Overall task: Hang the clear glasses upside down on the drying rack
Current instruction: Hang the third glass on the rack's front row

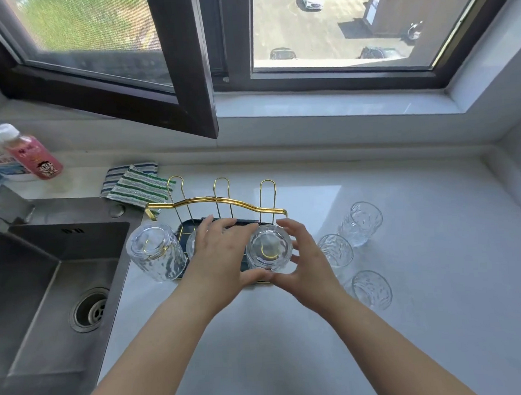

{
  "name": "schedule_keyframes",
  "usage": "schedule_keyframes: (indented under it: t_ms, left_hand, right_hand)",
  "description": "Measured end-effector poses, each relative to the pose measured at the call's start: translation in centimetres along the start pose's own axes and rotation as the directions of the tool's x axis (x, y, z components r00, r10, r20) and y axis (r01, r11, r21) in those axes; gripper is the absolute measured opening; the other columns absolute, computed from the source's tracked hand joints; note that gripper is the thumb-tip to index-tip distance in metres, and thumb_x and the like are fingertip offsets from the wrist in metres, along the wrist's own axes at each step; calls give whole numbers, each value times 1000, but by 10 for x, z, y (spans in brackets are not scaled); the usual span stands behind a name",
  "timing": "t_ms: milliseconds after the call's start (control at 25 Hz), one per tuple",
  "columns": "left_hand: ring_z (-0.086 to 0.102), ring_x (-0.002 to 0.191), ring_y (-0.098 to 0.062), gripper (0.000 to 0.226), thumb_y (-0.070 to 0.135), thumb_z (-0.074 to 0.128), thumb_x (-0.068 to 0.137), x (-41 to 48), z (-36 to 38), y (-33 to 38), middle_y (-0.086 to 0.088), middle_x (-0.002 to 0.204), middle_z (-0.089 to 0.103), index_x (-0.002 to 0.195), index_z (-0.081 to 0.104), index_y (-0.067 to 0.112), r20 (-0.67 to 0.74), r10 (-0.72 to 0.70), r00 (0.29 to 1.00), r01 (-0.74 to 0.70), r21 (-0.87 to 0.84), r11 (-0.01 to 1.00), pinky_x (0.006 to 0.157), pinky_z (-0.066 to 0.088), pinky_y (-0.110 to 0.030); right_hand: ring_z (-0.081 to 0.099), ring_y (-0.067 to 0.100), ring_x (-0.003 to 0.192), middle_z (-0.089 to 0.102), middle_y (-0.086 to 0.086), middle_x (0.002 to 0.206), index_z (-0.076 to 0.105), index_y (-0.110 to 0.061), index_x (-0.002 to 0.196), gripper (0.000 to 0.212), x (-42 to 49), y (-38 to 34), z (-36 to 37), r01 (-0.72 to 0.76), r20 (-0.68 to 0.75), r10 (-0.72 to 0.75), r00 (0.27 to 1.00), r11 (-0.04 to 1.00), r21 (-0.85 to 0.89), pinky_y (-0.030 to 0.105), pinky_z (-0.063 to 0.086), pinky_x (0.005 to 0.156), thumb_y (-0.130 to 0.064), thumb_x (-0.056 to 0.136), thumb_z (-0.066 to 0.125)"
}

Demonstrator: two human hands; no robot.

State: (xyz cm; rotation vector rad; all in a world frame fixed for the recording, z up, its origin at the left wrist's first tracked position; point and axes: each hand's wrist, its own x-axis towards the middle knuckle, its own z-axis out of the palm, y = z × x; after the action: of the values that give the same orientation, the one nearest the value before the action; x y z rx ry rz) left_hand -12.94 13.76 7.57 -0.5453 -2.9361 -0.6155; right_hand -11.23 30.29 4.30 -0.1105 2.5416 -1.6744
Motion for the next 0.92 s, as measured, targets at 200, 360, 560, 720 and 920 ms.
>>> schedule_keyframes:
  t_ms: [200, 360, 560, 720, 920]
  left_hand:
    - [27, 125, -16, 74, 56, 68, 64, 2, 4, 0, 4, 125, 57, 129, 45, 26, -14, -18, 1000, 19, 27, 999, 99, 6, -26]
    - [19, 124, -11, 75, 57, 66, 65, 2, 4, -2, 2, 129, 52, 130, 43, 30, 33, -60, 998, 60, 3, 998, 97, 6, -26]
    - [6, 129, -8, 77, 55, 62, 72, 0, 0, 7, -1, 140, 42, 137, 31, 28, 110, -94, 989, 93, 14, 996, 106, -6, -31]
    - [14, 134, -12, 82, 42, 69, 73, -16, 0, 35, 4, 141, 35, 139, 23, 24, -23, 4, 1000, -6, -109, 994, 110, 4, -34]
    - [39, 118, 1, 66, 38, 66, 76, -30, 41, 96, 11, 126, 50, 133, 34, 28, 174, 184, 967, -82, -472, 878, 101, 25, -15]
  right_hand:
    - [48, -5, 108, 47, -22, 121, 35, -40, 122, 77, 4, 11, 1, -13, 15, 14, 1000, 999, -31, 20, 46, 90, -36, 62, 82]
    - [44, -8, 111, 44, -18, 124, 34, -37, 126, 78, 1, 12, 1, -10, 38, 12, 999, 998, -67, 23, 44, 95, -40, 64, 80]
    - [43, -1, 115, 39, -11, 129, 27, -34, 133, 87, -9, 8, -8, -2, 50, 7, 999, 994, -105, 20, 38, 98, -30, 65, 81]
    - [43, -8, 113, 45, -17, 126, 32, -42, 123, 80, -41, 19, -46, 42, -122, -50, 991, 997, -70, 6, 34, 94, -19, 64, 82]
    - [42, 10, 123, 45, -3, 130, 37, -27, 125, 77, -97, 73, -91, -210, -456, 203, 867, 977, 37, 19, 29, 101, -18, 63, 83]
